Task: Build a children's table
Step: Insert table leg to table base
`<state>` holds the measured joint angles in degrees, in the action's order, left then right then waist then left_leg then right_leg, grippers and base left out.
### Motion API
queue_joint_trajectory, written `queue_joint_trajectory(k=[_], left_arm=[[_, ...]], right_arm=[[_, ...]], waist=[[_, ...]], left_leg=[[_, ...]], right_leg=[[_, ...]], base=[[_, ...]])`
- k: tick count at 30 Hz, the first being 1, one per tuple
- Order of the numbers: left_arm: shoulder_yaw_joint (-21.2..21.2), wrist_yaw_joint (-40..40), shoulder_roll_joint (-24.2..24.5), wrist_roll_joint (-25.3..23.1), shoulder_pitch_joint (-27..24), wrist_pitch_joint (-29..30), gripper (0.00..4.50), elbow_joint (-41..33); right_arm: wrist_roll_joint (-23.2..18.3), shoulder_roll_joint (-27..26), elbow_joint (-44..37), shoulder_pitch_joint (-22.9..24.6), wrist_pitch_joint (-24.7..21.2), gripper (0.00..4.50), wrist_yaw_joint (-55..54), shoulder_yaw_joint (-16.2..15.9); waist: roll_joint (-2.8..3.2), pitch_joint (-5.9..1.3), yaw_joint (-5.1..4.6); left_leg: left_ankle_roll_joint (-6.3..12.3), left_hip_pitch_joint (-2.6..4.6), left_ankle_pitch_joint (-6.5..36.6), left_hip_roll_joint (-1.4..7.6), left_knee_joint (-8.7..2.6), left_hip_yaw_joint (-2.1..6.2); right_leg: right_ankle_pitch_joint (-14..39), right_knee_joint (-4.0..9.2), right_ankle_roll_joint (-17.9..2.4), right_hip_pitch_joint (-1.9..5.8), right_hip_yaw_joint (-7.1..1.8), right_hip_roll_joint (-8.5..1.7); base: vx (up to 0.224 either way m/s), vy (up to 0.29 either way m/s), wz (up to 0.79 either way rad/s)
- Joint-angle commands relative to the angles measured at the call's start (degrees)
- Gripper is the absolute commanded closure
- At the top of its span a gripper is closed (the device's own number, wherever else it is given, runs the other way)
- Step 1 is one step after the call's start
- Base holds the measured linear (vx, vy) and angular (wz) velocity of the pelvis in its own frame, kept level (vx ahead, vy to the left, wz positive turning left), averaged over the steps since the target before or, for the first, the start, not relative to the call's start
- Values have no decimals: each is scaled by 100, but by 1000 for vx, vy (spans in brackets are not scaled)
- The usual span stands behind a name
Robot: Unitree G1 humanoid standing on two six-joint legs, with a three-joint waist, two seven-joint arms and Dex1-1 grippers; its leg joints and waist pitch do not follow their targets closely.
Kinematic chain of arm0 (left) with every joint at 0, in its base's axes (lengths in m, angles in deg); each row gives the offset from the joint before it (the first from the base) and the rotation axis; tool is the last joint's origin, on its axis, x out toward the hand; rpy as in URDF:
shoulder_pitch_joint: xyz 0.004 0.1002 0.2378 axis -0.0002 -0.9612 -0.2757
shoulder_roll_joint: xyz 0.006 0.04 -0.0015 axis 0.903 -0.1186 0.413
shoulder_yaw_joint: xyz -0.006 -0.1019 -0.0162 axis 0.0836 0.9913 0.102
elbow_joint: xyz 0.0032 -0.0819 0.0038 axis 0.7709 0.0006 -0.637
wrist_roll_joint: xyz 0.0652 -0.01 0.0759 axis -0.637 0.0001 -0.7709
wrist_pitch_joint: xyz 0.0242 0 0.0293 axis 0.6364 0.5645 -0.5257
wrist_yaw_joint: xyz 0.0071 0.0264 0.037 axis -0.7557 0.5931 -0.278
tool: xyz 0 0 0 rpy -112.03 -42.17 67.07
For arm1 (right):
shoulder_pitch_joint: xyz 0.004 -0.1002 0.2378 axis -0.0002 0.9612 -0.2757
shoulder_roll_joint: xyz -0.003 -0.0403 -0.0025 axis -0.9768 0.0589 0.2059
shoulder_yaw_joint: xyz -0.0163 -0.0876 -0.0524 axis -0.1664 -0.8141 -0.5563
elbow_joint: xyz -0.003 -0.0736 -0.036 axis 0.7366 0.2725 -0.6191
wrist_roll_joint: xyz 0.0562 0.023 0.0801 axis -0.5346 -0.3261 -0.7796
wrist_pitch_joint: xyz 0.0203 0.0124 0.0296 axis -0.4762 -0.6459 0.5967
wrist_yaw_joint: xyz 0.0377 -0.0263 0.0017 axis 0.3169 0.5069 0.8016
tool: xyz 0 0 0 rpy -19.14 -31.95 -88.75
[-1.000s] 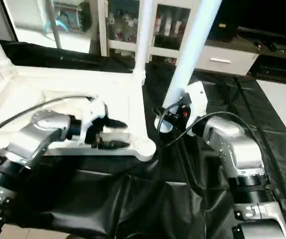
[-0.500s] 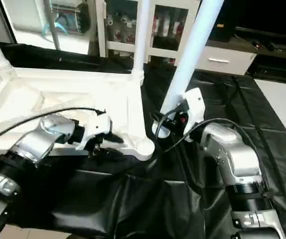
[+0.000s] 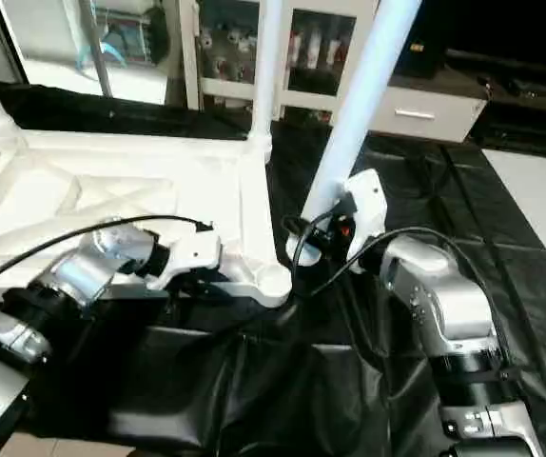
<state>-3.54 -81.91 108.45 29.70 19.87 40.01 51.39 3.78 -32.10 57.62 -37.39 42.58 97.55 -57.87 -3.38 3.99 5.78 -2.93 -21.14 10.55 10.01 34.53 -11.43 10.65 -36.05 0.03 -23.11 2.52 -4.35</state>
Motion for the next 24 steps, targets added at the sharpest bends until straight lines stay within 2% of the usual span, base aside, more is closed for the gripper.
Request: queue_joint_trajectory(k=[1,2,4,7,8,13,14,15,17,24], left_arm=[[15,-57,109,-54,82,-36,405,12],[32,-88,140,-46,70,-40,405,-7],[52,-125,161,-47,49,-52,437,-17],[80,-177,148,-89,13,-97,443,11],[86,-183,128,-119,-6,-124,449,32],[53,-177,71,-135,-94,-137,450,-10],[45,-167,50,-133,-130,-120,450,-47],[46,-160,29,-116,-171,-106,450,-100],[104,-138,-53,-1,-315,43,450,-344],[169,-172,-179,131,-526,205,450,-652]], right_arm=[[15,31,-175,-32,-37,262,56,29],[12,29,-178,-32,-39,262,70,18],[10,28,-183,-30,-36,262,90,1],[8,21,-170,-37,-24,262,108,-23],[7,10,-161,-50,-22,262,114,-37],[-14,-58,-186,-76,-74,262,138,-91],[-30,-75,-210,-65,-116,262,161,-123],[-51,-88,-243,-34,-174,262,194,-170],[-50,-99,-338,131,-294,262,282,-348],[119,-259,-277,341,-194,262,123,-524]], waist=[[96,-433,9],[101,-436,13],[109,-426,11],[80,-434,9],[91,-429,13],[93,-432,26],[72,-432,25],[81,-433,32],[62,-427,32],[64,-421,45]], left_leg=[[-238,140,1320,334,-434,171],[-237,142,1306,335,-434,172],[-259,152,1370,339,-438,169],[-258,145,1360,338,-436,167],[-255,149,1357,338,-437,166],[-261,156,1382,344,-439,165],[-266,149,1397,344,-442,165],[-265,151,1385,348,-443,168],[-251,147,1363,359,-449,170],[-248,144,1355,351,-456,163]], right_leg=[[755,407,-1414,267,-252,-453],[753,399,-1417,266,-253,-458],[819,412,-1421,250,-252,-457],[859,412,-1419,257,-254,-462],[890,418,-1410,250,-255,-465],[973,427,-1387,237,-258,-467],[985,428,-1380,242,-258,-466],[986,422,-1380,241,-258,-472],[977,420,-1373,246,-258,-475],[1152,442,-1278,219,-265,-474]], base=[[0,0,0],[0,0,0],[0,0,0],[0,0,0],[0,0,0],[0,0,0],[0,0,0],[0,0,0],[0,0,0],[0,0,0]])
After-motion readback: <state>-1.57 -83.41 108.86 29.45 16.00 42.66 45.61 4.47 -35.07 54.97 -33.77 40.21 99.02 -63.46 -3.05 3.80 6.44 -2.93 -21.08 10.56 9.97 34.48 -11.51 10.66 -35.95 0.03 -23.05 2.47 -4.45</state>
